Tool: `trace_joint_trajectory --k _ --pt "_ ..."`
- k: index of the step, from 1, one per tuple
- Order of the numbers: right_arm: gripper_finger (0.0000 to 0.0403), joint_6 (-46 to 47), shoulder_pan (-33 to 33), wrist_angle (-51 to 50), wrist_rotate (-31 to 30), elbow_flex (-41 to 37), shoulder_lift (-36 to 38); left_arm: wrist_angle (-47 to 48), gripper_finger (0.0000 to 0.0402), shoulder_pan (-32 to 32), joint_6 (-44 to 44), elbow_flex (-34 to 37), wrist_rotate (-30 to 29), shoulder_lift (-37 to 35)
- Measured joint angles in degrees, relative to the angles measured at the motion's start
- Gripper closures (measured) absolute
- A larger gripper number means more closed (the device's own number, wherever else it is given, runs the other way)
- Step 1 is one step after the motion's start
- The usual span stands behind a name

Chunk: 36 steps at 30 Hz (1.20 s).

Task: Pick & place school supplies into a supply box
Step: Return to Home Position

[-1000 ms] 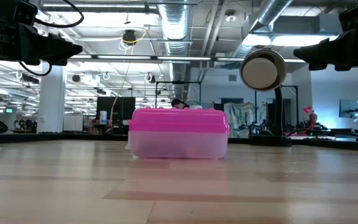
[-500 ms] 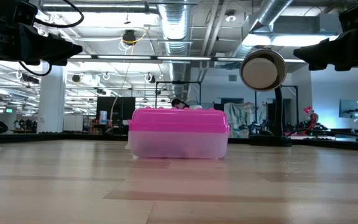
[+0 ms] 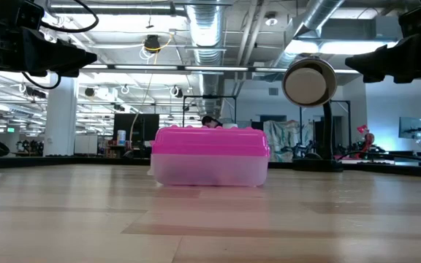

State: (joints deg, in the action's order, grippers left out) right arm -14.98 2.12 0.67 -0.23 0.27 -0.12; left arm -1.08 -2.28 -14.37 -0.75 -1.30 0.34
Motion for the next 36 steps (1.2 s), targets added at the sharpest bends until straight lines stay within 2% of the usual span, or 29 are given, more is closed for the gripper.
trace_joint_trajectory --k 36 --pt "0.0295 0.0 0.0 0.0 0.0 0.0 0.0 0.0 0.0246 0.0 0.0 0.0 0.0 0.0"
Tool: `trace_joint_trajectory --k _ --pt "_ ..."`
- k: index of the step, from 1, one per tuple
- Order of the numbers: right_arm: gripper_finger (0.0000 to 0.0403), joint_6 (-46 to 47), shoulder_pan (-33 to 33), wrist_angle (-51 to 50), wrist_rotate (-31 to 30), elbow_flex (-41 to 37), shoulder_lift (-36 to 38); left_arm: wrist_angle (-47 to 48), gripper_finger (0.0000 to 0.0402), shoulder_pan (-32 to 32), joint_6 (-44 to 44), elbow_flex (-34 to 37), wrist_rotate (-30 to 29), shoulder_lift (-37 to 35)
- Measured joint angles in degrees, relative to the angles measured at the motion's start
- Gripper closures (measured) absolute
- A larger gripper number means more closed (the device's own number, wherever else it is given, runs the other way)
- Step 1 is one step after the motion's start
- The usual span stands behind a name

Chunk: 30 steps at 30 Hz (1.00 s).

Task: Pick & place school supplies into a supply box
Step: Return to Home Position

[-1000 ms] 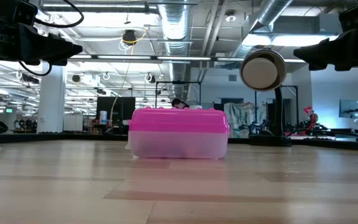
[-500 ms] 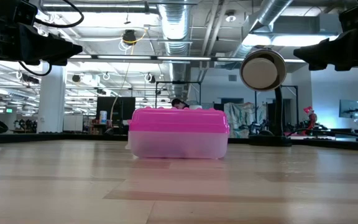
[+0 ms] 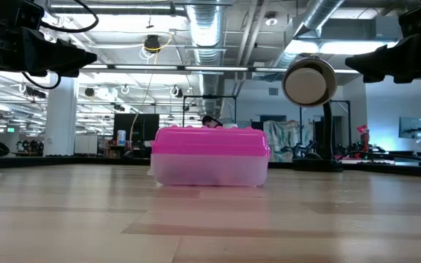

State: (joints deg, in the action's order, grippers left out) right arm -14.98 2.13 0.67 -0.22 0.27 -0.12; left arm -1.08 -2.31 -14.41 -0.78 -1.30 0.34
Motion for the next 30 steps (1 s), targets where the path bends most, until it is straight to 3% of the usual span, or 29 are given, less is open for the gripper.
trace_joint_trajectory --k 30 --pt "0.0295 0.0 0.0 0.0 0.0 0.0 0.0 0.0 0.0246 0.0 0.6 0.0 0.0 0.0"
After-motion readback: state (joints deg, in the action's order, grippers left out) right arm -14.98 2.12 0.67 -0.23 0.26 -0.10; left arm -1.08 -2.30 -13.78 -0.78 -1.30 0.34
